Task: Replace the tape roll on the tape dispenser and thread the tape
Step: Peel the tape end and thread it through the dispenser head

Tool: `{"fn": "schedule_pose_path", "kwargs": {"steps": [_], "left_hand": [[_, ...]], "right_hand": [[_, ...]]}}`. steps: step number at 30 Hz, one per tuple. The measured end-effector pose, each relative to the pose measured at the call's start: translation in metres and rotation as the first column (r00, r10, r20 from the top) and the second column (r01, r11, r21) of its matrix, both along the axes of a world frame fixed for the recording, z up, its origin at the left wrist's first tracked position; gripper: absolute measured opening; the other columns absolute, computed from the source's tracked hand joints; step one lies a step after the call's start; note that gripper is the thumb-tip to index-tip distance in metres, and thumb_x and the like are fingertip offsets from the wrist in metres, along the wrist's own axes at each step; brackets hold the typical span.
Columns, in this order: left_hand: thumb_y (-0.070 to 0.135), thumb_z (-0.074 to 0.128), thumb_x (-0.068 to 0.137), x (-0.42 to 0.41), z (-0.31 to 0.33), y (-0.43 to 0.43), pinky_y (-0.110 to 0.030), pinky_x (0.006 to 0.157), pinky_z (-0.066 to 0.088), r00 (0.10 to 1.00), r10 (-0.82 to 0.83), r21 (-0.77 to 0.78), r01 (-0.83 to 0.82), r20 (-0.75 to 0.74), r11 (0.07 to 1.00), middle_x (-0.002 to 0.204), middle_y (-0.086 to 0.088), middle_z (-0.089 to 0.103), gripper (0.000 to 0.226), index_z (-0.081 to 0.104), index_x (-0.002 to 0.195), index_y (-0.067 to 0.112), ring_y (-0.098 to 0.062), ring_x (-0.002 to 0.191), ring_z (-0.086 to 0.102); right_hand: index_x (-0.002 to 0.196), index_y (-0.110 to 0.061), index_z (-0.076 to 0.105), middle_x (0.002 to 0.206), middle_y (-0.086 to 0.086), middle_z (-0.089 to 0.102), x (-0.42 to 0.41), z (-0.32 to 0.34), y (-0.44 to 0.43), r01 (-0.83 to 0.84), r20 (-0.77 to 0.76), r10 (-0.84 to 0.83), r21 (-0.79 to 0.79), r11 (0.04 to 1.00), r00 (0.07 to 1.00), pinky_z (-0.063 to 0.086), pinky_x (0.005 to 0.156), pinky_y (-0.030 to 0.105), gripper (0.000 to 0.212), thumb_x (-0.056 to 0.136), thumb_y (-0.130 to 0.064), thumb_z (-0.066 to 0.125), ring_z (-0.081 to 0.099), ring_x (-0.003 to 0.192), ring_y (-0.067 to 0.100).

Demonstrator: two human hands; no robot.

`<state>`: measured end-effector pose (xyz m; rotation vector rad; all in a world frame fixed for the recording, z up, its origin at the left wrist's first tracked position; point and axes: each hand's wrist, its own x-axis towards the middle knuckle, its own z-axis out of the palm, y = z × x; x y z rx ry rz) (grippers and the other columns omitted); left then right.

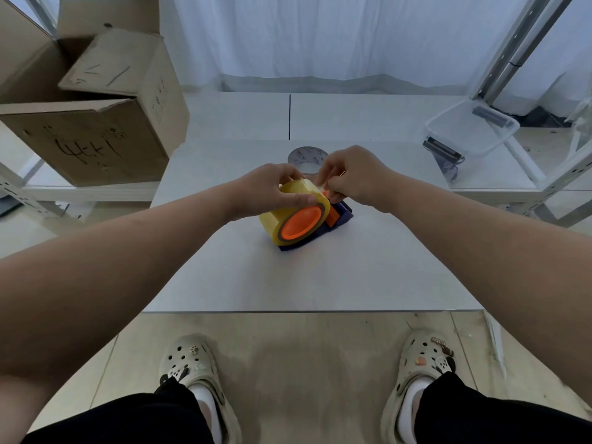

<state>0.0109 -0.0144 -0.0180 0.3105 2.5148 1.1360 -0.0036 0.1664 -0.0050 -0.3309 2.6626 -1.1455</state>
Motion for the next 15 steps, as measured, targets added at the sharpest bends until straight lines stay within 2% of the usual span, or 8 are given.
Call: {"fn": "schedule_pose_path", "kwargs": {"steps": [3, 5, 7, 9, 11, 15], "left_hand": [[0.044, 0.073, 0.074, 0.0, 0.001, 0.002, -0.037, 0.087, 0.053, 0.999, -0.012, -0.047, 0.01, -0.039, 0.999, 0.109, -0.002, 0.062, 0.055, 0.056, 0.119, 0.019, -0.019, 0.098, 0.06], [0.043, 0.074, 0.074, 0.001, 0.002, 0.004, -0.036, 0.086, 0.053, 0.997, -0.019, -0.073, 0.013, -0.072, 0.997, 0.107, -0.003, 0.063, 0.053, 0.057, 0.117, 0.017, -0.018, 0.095, 0.06], [0.041, 0.074, 0.073, 0.002, 0.002, 0.007, -0.038, 0.084, 0.052, 0.995, -0.021, -0.08, 0.014, -0.093, 0.997, 0.104, -0.007, 0.065, 0.05, 0.06, 0.113, 0.015, -0.021, 0.093, 0.06], [0.04, 0.074, 0.073, 0.004, 0.003, 0.008, -0.039, 0.084, 0.051, 0.994, -0.022, -0.078, 0.013, -0.106, 0.997, 0.102, -0.009, 0.065, 0.046, 0.061, 0.109, 0.014, -0.023, 0.093, 0.06], [0.04, 0.074, 0.073, 0.004, 0.003, 0.009, -0.037, 0.082, 0.051, 0.994, -0.02, -0.08, 0.011, -0.111, 0.997, 0.101, -0.007, 0.065, 0.045, 0.061, 0.109, 0.015, -0.022, 0.093, 0.06], [0.041, 0.073, 0.074, 0.005, 0.004, 0.01, -0.038, 0.081, 0.051, 0.991, -0.013, -0.109, -0.001, -0.13, 0.994, 0.1, -0.01, 0.065, 0.044, 0.061, 0.107, 0.013, -0.024, 0.092, 0.06]], "right_hand": [[0.083, 0.005, 0.071, 0.082, 0.021, 0.071, 0.0, 0.001, -0.006, -0.004, -0.019, 0.005, 0.074, 0.997, 1.0, 0.058, 0.081, 0.04, 0.02, 0.085, -0.005, 0.053, 0.071, 0.078, 0.032], [0.08, 0.011, 0.068, 0.079, 0.023, 0.072, 0.002, 0.002, -0.01, 0.012, -0.039, -0.009, 0.083, 0.996, 0.999, 0.058, 0.081, 0.038, 0.035, 0.086, -0.021, 0.058, 0.071, 0.075, 0.032], [0.069, 0.008, 0.066, 0.067, 0.015, 0.068, 0.002, 0.004, -0.013, 0.01, -0.078, 0.001, 0.145, 0.989, 0.997, 0.053, 0.07, 0.029, 0.049, 0.085, -0.039, 0.061, 0.066, 0.063, 0.023], [0.067, -0.002, 0.065, 0.063, 0.006, 0.061, 0.001, 0.003, -0.015, -0.002, -0.15, 0.043, 0.263, 0.965, 0.988, 0.044, 0.061, 0.025, 0.05, 0.082, -0.049, 0.063, 0.056, 0.061, 0.016], [0.076, -0.003, 0.068, 0.071, 0.004, 0.06, -0.001, -0.001, -0.016, -0.002, -0.194, 0.067, 0.315, 0.949, 0.979, 0.04, 0.063, 0.025, 0.047, 0.082, -0.05, 0.063, 0.055, 0.072, 0.016], [0.094, -0.01, 0.063, 0.084, -0.001, 0.057, -0.004, -0.006, -0.021, 0.033, -0.303, 0.035, 0.215, 0.976, 0.952, 0.037, 0.073, 0.025, 0.03, 0.083, -0.038, 0.066, 0.054, 0.089, 0.018]]}}
